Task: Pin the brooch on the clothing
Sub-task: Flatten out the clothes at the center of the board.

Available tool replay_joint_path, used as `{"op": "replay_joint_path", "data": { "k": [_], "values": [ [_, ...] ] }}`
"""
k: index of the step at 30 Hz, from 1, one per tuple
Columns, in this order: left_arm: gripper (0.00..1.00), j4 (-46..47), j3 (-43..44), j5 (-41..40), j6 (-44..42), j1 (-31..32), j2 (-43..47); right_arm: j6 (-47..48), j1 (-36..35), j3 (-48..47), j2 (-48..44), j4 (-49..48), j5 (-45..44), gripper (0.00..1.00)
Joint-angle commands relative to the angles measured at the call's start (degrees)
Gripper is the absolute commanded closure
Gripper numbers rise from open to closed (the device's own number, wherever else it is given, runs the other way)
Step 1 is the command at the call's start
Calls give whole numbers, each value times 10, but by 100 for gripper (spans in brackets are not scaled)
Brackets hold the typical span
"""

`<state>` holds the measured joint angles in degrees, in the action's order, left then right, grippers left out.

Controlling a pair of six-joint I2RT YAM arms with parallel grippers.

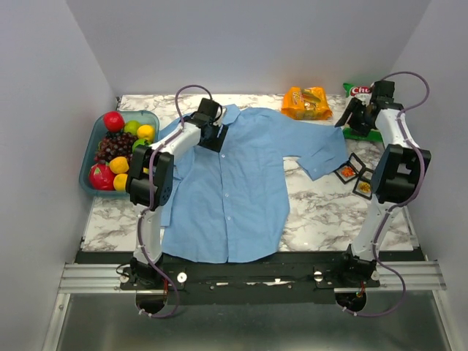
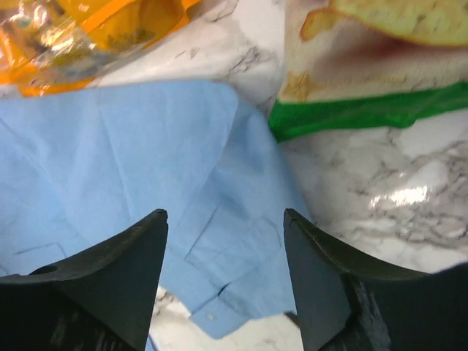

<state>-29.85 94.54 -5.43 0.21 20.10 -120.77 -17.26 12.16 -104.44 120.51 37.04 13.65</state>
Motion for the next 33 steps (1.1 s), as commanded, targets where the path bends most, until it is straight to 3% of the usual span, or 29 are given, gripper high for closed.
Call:
{"op": "replay_joint_path", "data": {
  "k": [1, 10, 15, 23, 33],
  "values": [
    [11, 1, 2, 23, -4, 21, 69, 41, -31, 57, -103, -36, -27, 25],
    [5, -6, 7, 70, 35, 25, 176, 93, -169, 215, -183, -36, -155, 25],
    [2, 23, -87, 103, 64, 25, 276, 105, -212, 266, -162, -28, -183, 30],
    [1, 59, -220, 97, 66, 24, 401, 115, -237, 256, -111, -3, -233, 32],
    [1, 58, -223, 95, 63, 15, 418, 118, -238, 219, -62, 37, -253, 32]
  ]
}}
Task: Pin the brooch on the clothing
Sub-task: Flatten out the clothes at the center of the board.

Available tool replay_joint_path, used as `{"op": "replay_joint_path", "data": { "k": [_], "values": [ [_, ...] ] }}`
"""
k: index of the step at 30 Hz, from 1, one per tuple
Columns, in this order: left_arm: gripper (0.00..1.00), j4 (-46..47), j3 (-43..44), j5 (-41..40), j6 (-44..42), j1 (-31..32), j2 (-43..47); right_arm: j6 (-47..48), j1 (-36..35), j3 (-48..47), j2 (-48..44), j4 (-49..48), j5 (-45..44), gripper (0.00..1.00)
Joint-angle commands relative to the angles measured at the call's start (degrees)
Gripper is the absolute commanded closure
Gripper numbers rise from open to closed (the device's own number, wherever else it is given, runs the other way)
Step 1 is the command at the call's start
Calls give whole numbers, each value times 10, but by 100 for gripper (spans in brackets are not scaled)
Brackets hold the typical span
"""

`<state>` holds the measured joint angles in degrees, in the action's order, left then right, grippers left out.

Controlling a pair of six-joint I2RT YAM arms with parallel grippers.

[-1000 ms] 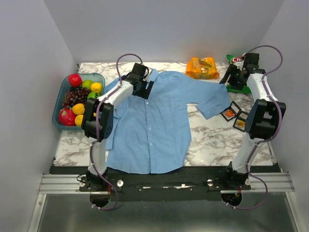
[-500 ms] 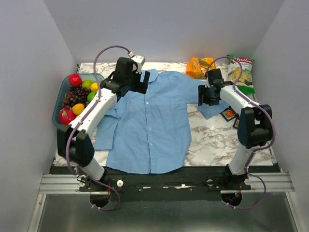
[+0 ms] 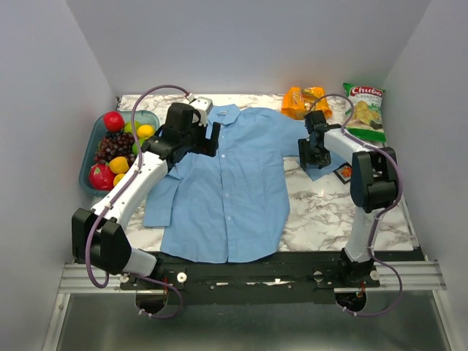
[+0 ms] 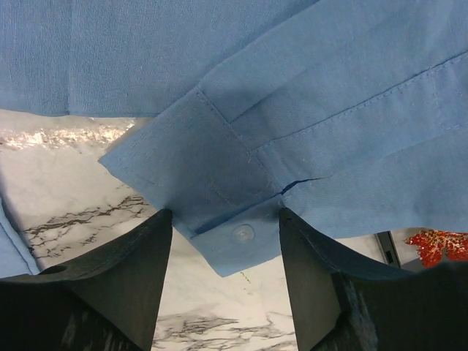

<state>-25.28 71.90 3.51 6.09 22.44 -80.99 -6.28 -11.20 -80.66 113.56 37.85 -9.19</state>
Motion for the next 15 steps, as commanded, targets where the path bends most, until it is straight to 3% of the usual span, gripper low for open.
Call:
{"op": "replay_joint_path", "data": {
  "k": [1, 5, 15],
  "values": [
    [1, 14, 3, 7, 6, -11, 22, 8, -3, -24, 9, 38, -22, 33],
    [1, 17, 3, 19, 10, -20, 28, 16, -8, -41, 21, 63, -19, 33],
    [1, 22, 0, 23, 13, -35, 38, 26, -8, -63, 44, 112, 36, 44]
  ]
}}
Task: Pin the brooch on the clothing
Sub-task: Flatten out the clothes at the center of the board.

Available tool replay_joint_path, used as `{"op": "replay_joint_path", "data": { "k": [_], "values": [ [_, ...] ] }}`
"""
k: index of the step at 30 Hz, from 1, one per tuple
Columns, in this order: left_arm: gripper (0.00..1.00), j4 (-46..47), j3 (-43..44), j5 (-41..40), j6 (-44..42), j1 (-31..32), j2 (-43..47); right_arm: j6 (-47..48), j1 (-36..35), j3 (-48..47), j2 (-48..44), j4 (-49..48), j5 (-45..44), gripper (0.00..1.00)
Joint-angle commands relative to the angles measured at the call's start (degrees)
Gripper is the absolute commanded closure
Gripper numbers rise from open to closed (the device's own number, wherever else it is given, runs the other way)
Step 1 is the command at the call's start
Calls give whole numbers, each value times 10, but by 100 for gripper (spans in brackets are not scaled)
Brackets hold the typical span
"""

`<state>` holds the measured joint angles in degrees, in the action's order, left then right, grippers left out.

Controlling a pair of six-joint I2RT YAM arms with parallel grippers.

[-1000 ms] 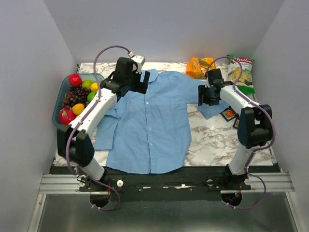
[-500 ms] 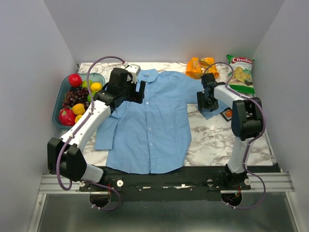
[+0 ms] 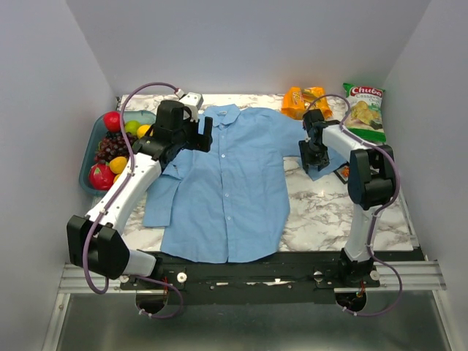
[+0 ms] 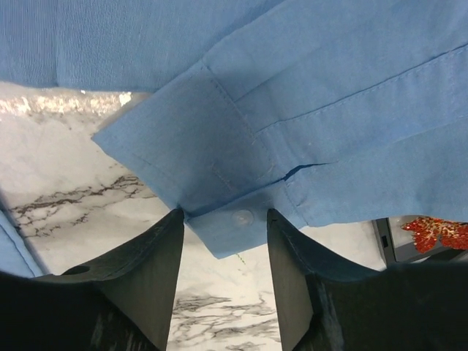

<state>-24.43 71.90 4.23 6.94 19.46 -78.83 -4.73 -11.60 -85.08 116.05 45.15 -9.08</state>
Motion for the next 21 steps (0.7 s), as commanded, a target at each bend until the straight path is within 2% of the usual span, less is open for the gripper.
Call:
{"op": "replay_joint_path", "data": {
  "k": [1, 5, 8, 9, 11, 12, 16, 21],
  "values": [
    [1, 13, 0, 17, 5, -7, 17, 10, -3, -19, 22, 49, 45, 46],
    [1, 16, -1, 19, 7, -13, 23, 6, -4, -9, 23, 46, 62, 56],
    [1, 18, -3, 17, 7, -14, 29, 5, -4, -4, 19, 41, 62, 73],
    [1, 19, -3, 17, 6, -16, 30, 4, -4, -2, 16, 39, 63, 82],
    [1, 20, -4, 19, 8, -16, 29, 5, -4, 4, 14, 28, 78, 89],
    [1, 20, -4, 19, 8, -17, 29, 5, -4, 3, 13, 25, 85, 97],
    [1, 20, -5, 16, 7, -18, 25, -4, -4, -10, -21, 9, 118, 99],
    [1, 19, -4, 21, 8, -19, 20, -11, 1, -114, -90, 11, 40, 99]
  ]
}}
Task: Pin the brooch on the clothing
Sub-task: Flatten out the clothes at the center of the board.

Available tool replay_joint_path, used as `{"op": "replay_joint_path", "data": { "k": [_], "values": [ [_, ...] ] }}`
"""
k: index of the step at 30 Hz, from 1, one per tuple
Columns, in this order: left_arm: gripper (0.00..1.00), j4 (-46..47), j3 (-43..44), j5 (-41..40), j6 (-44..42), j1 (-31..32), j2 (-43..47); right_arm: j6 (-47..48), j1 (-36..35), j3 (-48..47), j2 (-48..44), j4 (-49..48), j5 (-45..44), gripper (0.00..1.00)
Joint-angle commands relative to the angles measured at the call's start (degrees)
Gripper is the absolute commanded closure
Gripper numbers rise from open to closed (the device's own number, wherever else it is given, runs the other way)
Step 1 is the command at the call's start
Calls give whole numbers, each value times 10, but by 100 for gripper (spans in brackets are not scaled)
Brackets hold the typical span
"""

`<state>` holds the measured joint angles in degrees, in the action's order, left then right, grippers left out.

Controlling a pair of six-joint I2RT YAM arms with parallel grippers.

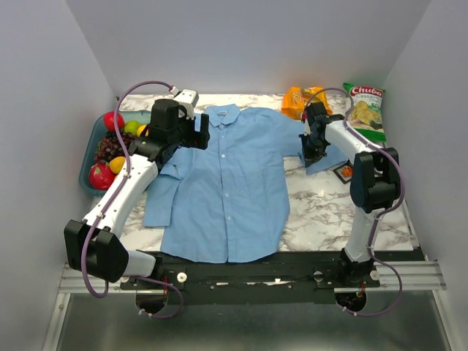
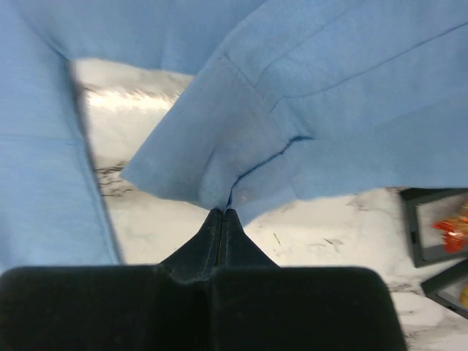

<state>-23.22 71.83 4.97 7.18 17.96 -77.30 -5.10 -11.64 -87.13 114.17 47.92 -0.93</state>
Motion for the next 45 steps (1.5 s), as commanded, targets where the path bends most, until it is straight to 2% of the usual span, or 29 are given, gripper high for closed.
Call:
{"op": "replay_joint_path", "data": {
  "k": [1, 4, 9, 18, 30, 31, 32, 33, 34, 35, 38, 40, 42, 45],
  "values": [
    [1, 8, -4, 14, 6, -4, 6, -5, 5, -110, -74, -17, -62, 99],
    [1, 7, -5, 9, 3, -4, 7, 3, 28, -176, -67, -13, -99, 99],
    [1, 8, -6, 9, 2, -4, 7, 18, 82, -215, -37, -9, -162, 99],
    [1, 12, -6, 27, 5, -4, 2, 29, 170, -184, -18, -49, -205, 99],
    [1, 16, -11, 43, 20, -2, -8, 12, 224, -138, -13, -64, -304, 99],
    [1, 20, -13, 49, 24, 1, -10, 12, 224, -135, -20, -64, -306, 93],
    [1, 22, -14, 56, 28, 5, -14, 11, 224, -132, -25, -64, -303, 80],
    [1, 22, -13, 56, 28, 10, -16, 10, 224, -130, -31, -63, -297, 64],
    [1, 17, -12, 54, 26, 24, -19, 5, 224, -127, -49, -60, -282, 38],
    [1, 15, -10, 51, 23, 30, -23, -2, 222, -125, -60, -57, -268, 31],
    [1, 15, -9, 57, 24, 40, -25, 0, 196, -73, -135, -88, -233, 24],
    [1, 21, -13, 74, 32, 40, -24, 4, 154, -20, -173, -107, -233, 17],
    [1, 22, -13, 82, 39, 45, -24, -18, 105, 7, -226, -94, -201, 17],
    [1, 26, -16, 81, 42, 66, -23, -55, 40, 104, -309, -107, -117, 18]
  ]
}}
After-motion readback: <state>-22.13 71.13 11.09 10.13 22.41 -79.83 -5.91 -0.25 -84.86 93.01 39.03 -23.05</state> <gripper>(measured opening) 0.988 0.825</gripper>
